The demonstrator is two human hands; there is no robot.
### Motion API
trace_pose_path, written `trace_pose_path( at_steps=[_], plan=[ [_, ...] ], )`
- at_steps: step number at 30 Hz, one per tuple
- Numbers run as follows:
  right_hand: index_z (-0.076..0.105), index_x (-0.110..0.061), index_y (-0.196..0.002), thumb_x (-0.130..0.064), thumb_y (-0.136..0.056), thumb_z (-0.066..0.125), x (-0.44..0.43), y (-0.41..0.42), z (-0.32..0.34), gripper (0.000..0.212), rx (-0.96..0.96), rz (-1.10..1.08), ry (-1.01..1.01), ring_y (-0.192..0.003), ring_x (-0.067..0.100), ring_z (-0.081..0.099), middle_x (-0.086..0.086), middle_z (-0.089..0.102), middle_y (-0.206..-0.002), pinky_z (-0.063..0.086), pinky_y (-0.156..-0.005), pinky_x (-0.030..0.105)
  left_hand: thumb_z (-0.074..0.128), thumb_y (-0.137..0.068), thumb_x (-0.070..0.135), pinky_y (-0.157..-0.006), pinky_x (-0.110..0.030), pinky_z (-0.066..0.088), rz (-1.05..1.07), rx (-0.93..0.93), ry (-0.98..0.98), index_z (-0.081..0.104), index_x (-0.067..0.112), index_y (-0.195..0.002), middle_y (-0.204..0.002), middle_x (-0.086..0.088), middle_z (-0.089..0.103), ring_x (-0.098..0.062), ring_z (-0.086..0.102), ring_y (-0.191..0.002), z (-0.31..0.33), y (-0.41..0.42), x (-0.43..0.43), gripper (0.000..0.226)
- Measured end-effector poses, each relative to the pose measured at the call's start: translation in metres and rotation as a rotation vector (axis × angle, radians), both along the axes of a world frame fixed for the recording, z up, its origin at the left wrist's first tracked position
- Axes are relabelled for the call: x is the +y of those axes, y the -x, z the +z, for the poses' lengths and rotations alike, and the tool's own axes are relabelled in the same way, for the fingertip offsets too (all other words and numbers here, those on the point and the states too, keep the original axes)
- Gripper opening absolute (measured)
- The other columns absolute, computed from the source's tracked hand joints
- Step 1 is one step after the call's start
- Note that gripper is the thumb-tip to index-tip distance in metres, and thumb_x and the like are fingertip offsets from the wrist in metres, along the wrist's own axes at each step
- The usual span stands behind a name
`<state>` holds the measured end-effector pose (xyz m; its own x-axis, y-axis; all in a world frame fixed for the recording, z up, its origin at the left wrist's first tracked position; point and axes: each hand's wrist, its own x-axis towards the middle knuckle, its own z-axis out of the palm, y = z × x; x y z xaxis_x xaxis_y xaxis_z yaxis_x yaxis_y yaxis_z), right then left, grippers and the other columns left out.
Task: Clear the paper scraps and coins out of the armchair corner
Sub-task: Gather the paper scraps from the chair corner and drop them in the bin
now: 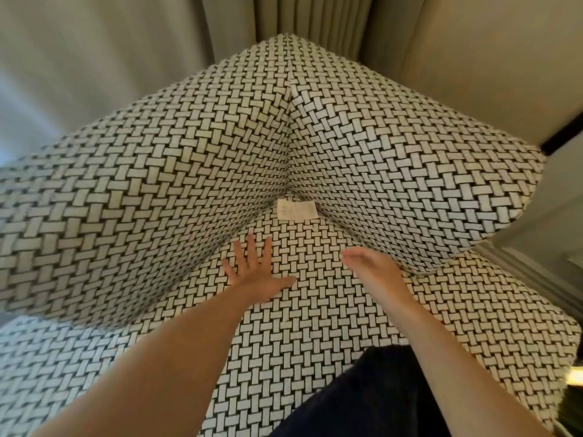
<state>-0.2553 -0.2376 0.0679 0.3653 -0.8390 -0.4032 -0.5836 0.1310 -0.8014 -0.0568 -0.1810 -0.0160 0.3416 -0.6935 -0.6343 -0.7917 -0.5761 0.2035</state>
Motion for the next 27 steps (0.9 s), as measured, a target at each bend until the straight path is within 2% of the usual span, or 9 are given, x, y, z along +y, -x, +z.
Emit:
trace_pose_path(
  at_steps=[2,4,6,8,11,14,19,24,27],
  plan=[
    [0.059,-0.021,-0.121,-0.022,-0.094,0.052,-0.009,-0.015,-0.009,0.028,0.042,0.084,0.026,-0.109,0.006,0.053,-0.009,0.058,-0.122,0.04,-0.077,0.012,0.038,-0.076,0.08,-0.102,-0.06,-0.024,0.003,0.007,-0.001,-0.039,0.035,-0.134,-0.134,-0.003,-0.055,-0.033,-0.048,-0.124,-0.005,-0.001,-0.001,0.106],
    [0.058,-0.025,-0.124,-0.02,-0.094,0.053,-0.019,-0.032,-0.018,0.031,0.072,0.148,0.052,-0.119,0.013,0.051,-0.009,0.054,-0.127,0.04,-0.092,0.021,0.038,-0.076,0.08,-0.101,-0.059,-0.025,0.012,0.002,-0.013,-0.042,0.036,-0.131,-0.132,-0.002,-0.057,-0.032,-0.05,-0.122,-0.006,-0.001,-0.002,0.107],
    [0.053,-0.031,-0.13,-0.022,-0.094,0.052,-0.028,-0.053,-0.034,0.037,0.128,0.249,0.103,-0.135,0.017,0.034,0.001,0.04,-0.146,0.025,-0.107,0.026,0.038,-0.076,0.079,-0.1,-0.06,-0.026,0.016,0.002,-0.028,-0.043,0.036,-0.13,-0.131,-0.002,-0.058,-0.031,-0.051,-0.121,-0.006,-0.001,-0.003,0.106],
    [0.041,-0.041,-0.138,-0.031,-0.096,0.049,-0.034,-0.074,-0.048,0.044,0.26,0.346,0.139,-0.144,0.028,0.009,0.011,0.014,-0.156,0.01,-0.115,0.038,0.038,-0.078,0.078,-0.099,-0.06,-0.027,0.007,0.005,-0.041,-0.044,0.036,-0.129,-0.131,-0.002,-0.058,-0.031,-0.051,-0.12,-0.005,0.002,-0.002,0.105],
    [0.028,-0.051,-0.14,-0.039,-0.097,0.042,-0.038,-0.103,-0.062,0.046,0.448,0.479,0.225,-0.142,0.037,-0.016,0.012,-0.011,-0.157,-0.003,-0.115,0.051,0.036,-0.078,0.078,-0.099,-0.06,-0.027,-0.004,-0.003,-0.047,-0.045,0.035,-0.128,-0.13,-0.002,-0.058,-0.031,-0.052,-0.119,-0.005,0.002,-0.003,0.104],
    [0.026,-0.051,-0.141,-0.041,-0.099,0.035,-0.043,-0.12,-0.067,0.044,0.526,0.545,0.29,-0.139,0.039,-0.026,0.013,-0.022,-0.155,-0.01,-0.113,0.051,0.034,-0.078,0.079,-0.099,-0.061,-0.027,-0.011,0.004,-0.058,-0.046,0.035,-0.126,-0.128,-0.002,-0.06,-0.031,-0.053,-0.118,-0.007,0.001,-0.003,0.103],
    [0.007,-0.045,-0.147,-0.048,-0.098,0.028,-0.047,-0.117,-0.078,0.053,0.648,0.654,0.374,-0.143,0.035,-0.013,0.009,-0.014,-0.157,0.0,-0.116,0.048,0.033,-0.077,0.08,-0.099,-0.061,-0.028,-0.017,0.008,-0.051,-0.047,0.036,-0.124,-0.126,-0.001,-0.061,-0.031,-0.055,-0.116,-0.011,0.0,-0.002,0.103],
    [0.019,-0.024,-0.15,-0.042,-0.098,0.036,-0.039,-0.091,-0.071,0.057,0.573,0.628,0.476,-0.139,0.027,0.015,-0.001,0.009,-0.158,0.022,-0.114,0.039,0.033,-0.077,0.08,-0.099,-0.06,-0.027,0.001,-0.003,-0.052,-0.046,0.037,-0.126,-0.128,-0.002,-0.059,-0.031,-0.053,-0.119,-0.01,-0.002,-0.002,0.102],
    [0.026,-0.02,-0.148,-0.037,-0.098,0.039,-0.027,-0.061,-0.064,0.054,0.468,0.582,0.44,-0.139,0.022,0.019,-0.005,0.017,-0.156,0.02,-0.115,0.034,0.034,-0.077,0.08,-0.1,-0.06,-0.026,0.004,-0.003,-0.046,-0.045,0.037,-0.126,-0.129,-0.001,-0.058,-0.031,-0.051,-0.122,-0.007,0.002,-0.002,0.102]
  ],
)
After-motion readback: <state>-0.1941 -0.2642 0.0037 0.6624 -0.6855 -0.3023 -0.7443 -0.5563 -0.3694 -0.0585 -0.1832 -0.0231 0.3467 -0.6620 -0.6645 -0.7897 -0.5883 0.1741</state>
